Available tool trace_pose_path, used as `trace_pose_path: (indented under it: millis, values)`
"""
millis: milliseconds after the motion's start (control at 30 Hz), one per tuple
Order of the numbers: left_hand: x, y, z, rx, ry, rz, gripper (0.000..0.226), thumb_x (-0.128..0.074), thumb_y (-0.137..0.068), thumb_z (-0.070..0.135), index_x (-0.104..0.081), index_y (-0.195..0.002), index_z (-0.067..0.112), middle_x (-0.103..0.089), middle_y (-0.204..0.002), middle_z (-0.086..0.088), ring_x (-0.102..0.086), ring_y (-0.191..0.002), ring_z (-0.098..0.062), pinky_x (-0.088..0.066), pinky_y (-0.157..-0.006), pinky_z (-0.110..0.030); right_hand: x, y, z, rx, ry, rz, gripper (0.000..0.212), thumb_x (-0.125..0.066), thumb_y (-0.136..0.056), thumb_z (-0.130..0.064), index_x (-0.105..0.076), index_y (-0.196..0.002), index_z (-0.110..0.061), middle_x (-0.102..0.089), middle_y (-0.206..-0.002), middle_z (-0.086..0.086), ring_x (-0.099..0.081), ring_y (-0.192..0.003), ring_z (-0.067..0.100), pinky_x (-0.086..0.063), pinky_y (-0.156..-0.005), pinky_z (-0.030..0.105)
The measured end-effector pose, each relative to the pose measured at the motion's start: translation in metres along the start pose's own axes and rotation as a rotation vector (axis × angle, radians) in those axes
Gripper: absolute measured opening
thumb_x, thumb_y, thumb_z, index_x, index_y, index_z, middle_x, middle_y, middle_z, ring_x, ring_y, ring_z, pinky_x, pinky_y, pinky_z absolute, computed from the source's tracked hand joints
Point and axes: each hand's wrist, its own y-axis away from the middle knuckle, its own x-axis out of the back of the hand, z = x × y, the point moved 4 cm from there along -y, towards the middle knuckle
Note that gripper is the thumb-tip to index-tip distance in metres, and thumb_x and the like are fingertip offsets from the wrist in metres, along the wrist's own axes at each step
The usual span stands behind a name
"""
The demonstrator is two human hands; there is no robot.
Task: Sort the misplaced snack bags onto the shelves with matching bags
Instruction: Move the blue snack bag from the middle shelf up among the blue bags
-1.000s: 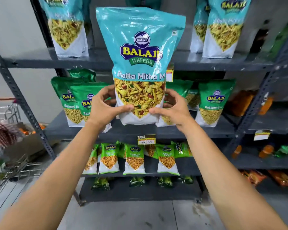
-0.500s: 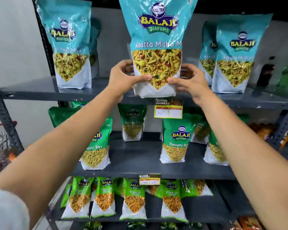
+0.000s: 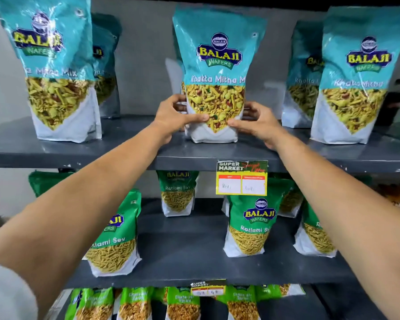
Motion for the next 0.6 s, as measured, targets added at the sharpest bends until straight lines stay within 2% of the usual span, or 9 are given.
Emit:
trace_pose_path:
  millis: [100, 133, 200, 267, 333, 400, 467, 533, 600]
  values:
    - [0.001, -0.003, -0.003, -0.001, 0.007, -0.015, 0.068, -0.092, -0.057, 0.018, -0.058, -0.115, 0.015, -0.067, -0.1, 0.0, -0.064, -0.087, -0.012, -0.049, -0.051, -0.014, -0.002, 0.0, 0.001, 0.023, 0.048, -0.005, 0.051, -0.081, -0.073, -0.011, -0.055, -0.116, -0.012, -0.065, -0.098, -0.01, -0.064, -0.078, -0.011, -0.051, -0.067, 0.009]
    - [0.002, -0.003, -0.004, 0.0, -0.005, -0.006, 0.07, -0.093, -0.056, 0.021, -0.057, -0.117, 0.015, -0.066, -0.103, -0.001, -0.063, -0.09, -0.013, -0.053, -0.057, -0.018, -0.002, 0.0, 0.001, 0.03, 0.082, 0.003, 0.051, -0.082, -0.072, -0.016, -0.055, -0.115, -0.013, -0.065, -0.099, -0.01, -0.063, -0.083, -0.007, -0.054, -0.072, 0.012]
    - [0.002, 0.003, -0.004, -0.003, -0.074, 0.028, 0.078, -0.092, -0.057, 0.029, -0.054, -0.123, 0.013, -0.064, -0.11, -0.002, -0.062, -0.096, -0.014, -0.058, -0.078, -0.03, -0.001, 0.005, -0.003, 0.052, 0.14, 0.049, 0.056, -0.085, -0.067, -0.03, -0.055, -0.113, -0.016, -0.066, -0.102, -0.008, -0.064, -0.092, 0.002, -0.056, -0.085, 0.021]
    - [0.007, 0.012, 0.001, -0.067, -0.256, 0.107, 0.091, -0.089, -0.058, 0.045, -0.047, -0.131, 0.011, -0.059, -0.124, -0.005, -0.058, -0.108, -0.017, -0.051, -0.097, -0.035, 0.005, 0.01, -0.01, 0.105, 0.186, 0.179, 0.069, -0.083, -0.064, -0.046, -0.053, -0.119, -0.017, -0.064, -0.111, -0.004, -0.064, -0.097, 0.009, -0.053, -0.085, 0.021]
    - [0.014, 0.03, 0.015, -0.197, -0.395, 0.226, 0.096, -0.082, -0.061, 0.056, -0.042, -0.135, 0.008, -0.052, -0.132, -0.01, -0.052, -0.118, -0.021, -0.044, -0.104, -0.034, 0.012, 0.022, -0.023, 0.189, 0.241, 0.354, 0.078, -0.076, -0.065, -0.059, -0.051, -0.125, -0.016, -0.061, -0.119, 0.0, -0.062, -0.097, 0.013, -0.051, -0.081, 0.021]
    - [0.019, 0.053, 0.03, -0.361, -0.46, 0.349, 0.085, -0.077, -0.07, 0.053, -0.044, -0.132, 0.006, -0.05, -0.13, -0.012, -0.05, -0.119, -0.022, -0.04, -0.104, -0.028, 0.016, 0.042, -0.034, 0.32, 0.347, 0.497, 0.077, -0.067, -0.072, -0.064, -0.051, -0.127, -0.012, -0.06, -0.124, 0.004, -0.06, -0.1, 0.017, -0.049, -0.086, 0.028]
    - [0.022, 0.086, 0.034, -0.488, -0.527, 0.423, 0.07, -0.071, -0.078, 0.046, -0.046, -0.129, 0.005, -0.049, -0.13, -0.013, -0.049, -0.121, -0.023, -0.039, -0.103, -0.027, 0.012, 0.072, -0.037, 0.468, 0.473, 0.576, 0.071, -0.06, -0.081, -0.059, -0.051, -0.129, -0.007, -0.058, -0.129, 0.01, -0.057, -0.111, 0.023, -0.046, -0.095, 0.037]
    - [0.024, 0.126, 0.017, -0.531, -0.583, 0.425, 0.062, -0.067, -0.083, 0.04, -0.047, -0.13, 0.005, -0.047, -0.135, -0.014, -0.045, -0.128, -0.025, -0.038, -0.109, -0.035, 0.001, 0.113, -0.027, 0.562, 0.638, 0.593, 0.066, -0.058, -0.086, -0.054, -0.05, -0.131, -0.007, -0.054, -0.137, 0.013, -0.05, -0.124, 0.026, -0.039, -0.105, 0.046]
    - [0.029, 0.169, -0.016, -0.546, -0.632, 0.421, 0.06, -0.067, -0.084, 0.035, -0.047, -0.131, 0.003, -0.046, -0.139, -0.017, -0.043, -0.132, -0.029, -0.035, -0.112, -0.047, -0.012, 0.158, -0.006, 0.604, 0.769, 0.567, 0.064, -0.058, -0.086, -0.052, -0.05, -0.133, -0.009, -0.05, -0.142, 0.015, -0.045, -0.129, 0.026, -0.03, -0.11, 0.051]
